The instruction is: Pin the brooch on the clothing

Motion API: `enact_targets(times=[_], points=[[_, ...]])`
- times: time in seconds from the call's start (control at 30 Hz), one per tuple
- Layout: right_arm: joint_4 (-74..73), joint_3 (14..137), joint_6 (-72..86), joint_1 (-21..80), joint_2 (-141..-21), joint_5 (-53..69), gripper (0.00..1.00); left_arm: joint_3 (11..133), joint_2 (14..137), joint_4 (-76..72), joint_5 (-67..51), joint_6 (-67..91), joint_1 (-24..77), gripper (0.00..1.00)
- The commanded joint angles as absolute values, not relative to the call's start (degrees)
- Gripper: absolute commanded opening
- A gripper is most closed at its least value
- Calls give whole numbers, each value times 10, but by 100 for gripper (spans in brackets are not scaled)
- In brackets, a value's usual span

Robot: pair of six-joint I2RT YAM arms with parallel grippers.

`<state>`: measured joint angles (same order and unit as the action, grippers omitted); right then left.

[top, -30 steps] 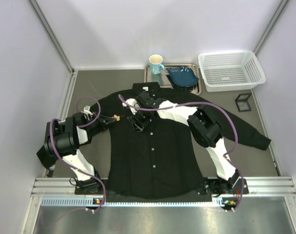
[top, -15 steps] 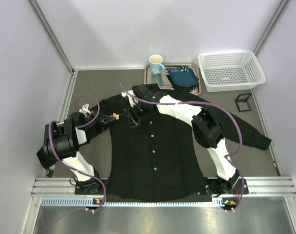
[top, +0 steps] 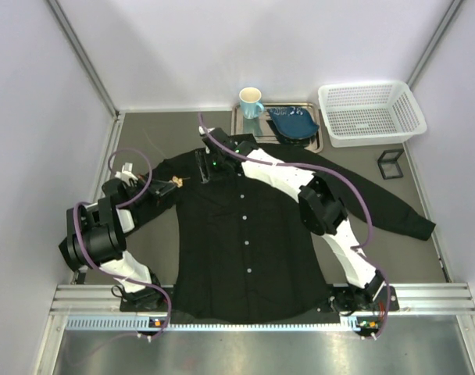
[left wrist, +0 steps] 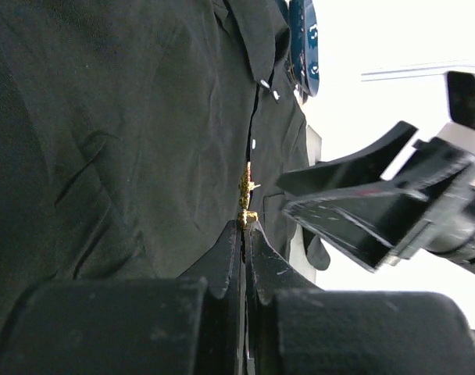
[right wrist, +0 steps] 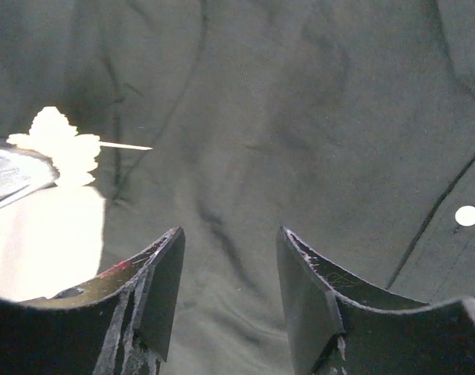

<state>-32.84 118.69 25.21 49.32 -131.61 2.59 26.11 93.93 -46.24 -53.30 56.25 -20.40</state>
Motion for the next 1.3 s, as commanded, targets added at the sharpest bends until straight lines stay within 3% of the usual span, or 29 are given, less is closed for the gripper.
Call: enact_targets(times=[0.0,0.5,1.27], points=[[-335,1228,294,511,-1345,-51,49,250,908,-474,-539,533,-212,0],[-335,1278,323,528,-1406,-96,40,243,911,-475,-527,526,-239,0],[-352,1289,358,549,-1464,-151,35,236,904,-472,-512,517,-245,0]])
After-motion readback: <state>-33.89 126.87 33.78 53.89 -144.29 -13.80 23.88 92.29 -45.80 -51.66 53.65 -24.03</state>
